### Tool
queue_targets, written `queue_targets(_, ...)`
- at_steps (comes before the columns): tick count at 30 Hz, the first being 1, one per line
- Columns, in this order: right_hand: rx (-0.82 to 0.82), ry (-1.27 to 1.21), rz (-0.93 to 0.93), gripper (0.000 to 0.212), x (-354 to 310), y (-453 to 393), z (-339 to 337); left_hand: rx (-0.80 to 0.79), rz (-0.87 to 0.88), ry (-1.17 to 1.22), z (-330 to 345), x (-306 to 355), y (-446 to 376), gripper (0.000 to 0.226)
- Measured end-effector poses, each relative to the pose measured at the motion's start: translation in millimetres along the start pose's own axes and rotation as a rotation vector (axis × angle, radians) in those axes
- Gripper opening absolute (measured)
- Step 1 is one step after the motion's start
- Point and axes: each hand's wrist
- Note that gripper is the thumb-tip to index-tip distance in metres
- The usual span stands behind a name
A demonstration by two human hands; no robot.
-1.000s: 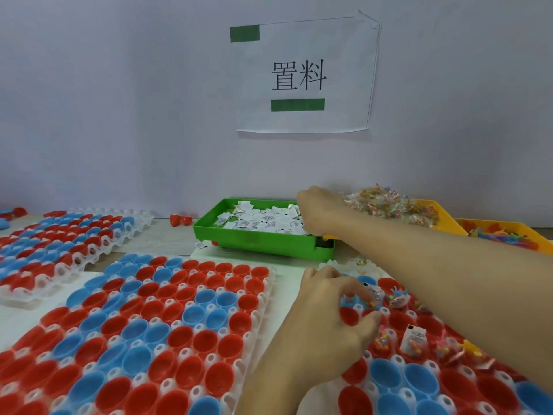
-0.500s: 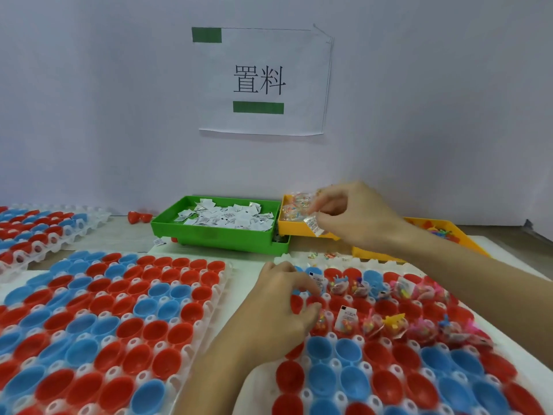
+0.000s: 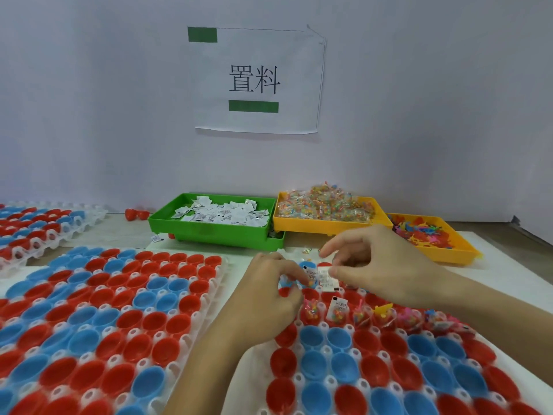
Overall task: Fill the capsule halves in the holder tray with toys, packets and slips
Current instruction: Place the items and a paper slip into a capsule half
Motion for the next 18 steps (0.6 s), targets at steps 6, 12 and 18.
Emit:
queue_targets(6,-0.046,0.033,-0.038,0.014,-7.4,3.5,20.3,0.085,-0.021,0.027,2.4,-5.5,-2.8,0.028)
queue_targets(12,-0.011,0.085,-0.049,0.015,-7.5,5.6,37.2,0.090,-0.023,0.038,2.4,-8.8,-3.5,0.023)
queue_targets(18,0.064,0.184,-0.061,0.016,-4.2,9.9,46.6,0.081,-0.021,0.027,2.6,-10.2,-2.1,0.027)
Point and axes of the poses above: each hand's wrist, its own y-axis away from the middle knuckle, its own z-axis out of the palm, x = y × z, and after that the axes turned 1 degree about -z, right-handed
